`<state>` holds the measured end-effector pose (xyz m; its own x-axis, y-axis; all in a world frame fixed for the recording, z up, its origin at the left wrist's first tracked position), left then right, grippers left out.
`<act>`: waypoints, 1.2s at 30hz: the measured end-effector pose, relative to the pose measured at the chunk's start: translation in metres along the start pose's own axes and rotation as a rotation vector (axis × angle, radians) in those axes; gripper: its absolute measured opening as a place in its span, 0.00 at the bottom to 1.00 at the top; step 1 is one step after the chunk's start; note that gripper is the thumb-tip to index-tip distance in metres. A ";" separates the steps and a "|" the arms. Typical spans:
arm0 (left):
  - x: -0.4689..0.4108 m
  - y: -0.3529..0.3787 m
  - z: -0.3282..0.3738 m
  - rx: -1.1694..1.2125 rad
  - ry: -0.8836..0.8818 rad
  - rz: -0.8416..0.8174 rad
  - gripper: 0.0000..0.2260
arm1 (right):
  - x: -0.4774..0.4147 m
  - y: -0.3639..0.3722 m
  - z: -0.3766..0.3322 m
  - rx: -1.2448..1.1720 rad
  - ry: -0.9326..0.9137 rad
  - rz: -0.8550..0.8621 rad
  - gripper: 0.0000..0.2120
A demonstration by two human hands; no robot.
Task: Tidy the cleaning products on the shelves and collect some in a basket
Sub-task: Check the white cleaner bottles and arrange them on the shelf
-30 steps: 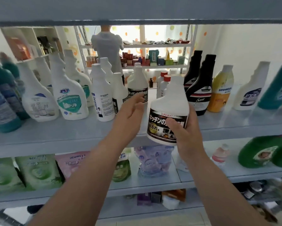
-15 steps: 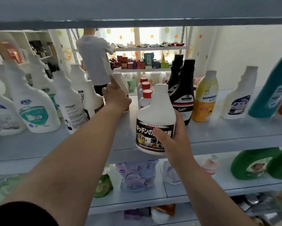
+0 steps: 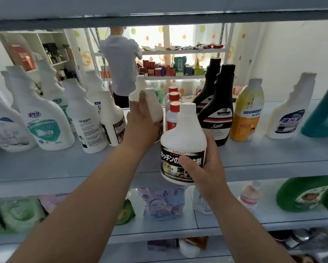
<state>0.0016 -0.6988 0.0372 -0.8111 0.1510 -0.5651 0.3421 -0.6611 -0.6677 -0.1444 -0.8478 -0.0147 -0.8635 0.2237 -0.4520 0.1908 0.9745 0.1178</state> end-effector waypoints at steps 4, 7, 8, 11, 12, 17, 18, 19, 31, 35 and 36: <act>0.039 -0.022 -0.005 0.029 0.029 0.039 0.44 | 0.006 0.012 -0.001 0.030 0.003 0.028 0.32; 0.066 -0.044 -0.018 0.049 0.023 0.071 0.44 | 0.010 0.024 0.002 0.050 0.021 0.044 0.34; 0.074 -0.052 -0.025 0.063 0.008 0.084 0.45 | 0.011 0.029 0.002 0.054 0.022 0.041 0.35; 0.094 -0.078 -0.049 0.094 -0.067 0.134 0.46 | 0.009 0.046 0.002 0.056 -0.002 0.012 0.34; 0.100 -0.087 -0.058 0.104 -0.089 0.152 0.46 | 0.007 0.053 0.003 0.062 -0.014 -0.003 0.34; 0.114 -0.122 -0.099 0.120 -0.181 0.206 0.46 | -0.010 0.094 0.013 0.156 -0.025 -0.081 0.34; 0.115 -0.127 -0.107 0.130 -0.202 0.206 0.46 | -0.014 0.101 0.015 0.177 -0.013 -0.116 0.34; 0.116 -0.132 -0.114 0.136 -0.220 0.204 0.45 | -0.018 0.106 0.018 0.200 0.001 -0.153 0.35; 0.127 -0.154 -0.176 0.398 -0.411 -0.010 0.32 | -0.057 0.144 0.032 0.492 0.097 -0.357 0.40; 0.130 -0.160 -0.177 0.503 -0.425 0.002 0.30 | -0.055 0.152 0.036 0.444 0.143 -0.300 0.35; 0.133 -0.162 -0.177 0.525 -0.425 0.011 0.29 | -0.053 0.153 0.036 0.448 0.144 -0.296 0.34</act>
<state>-0.0775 -0.4417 -0.0152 -0.9618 -0.0889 -0.2590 0.1624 -0.9467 -0.2783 -0.0526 -0.7098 -0.0040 -0.9596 -0.0339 -0.2793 0.0833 0.9140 -0.3971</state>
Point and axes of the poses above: each hand's wrist, its own x-axis away from the middle knuckle, its own y-axis out of the palm, z = x × y, the point moved 1 cm from there along -x, towards the middle knuckle
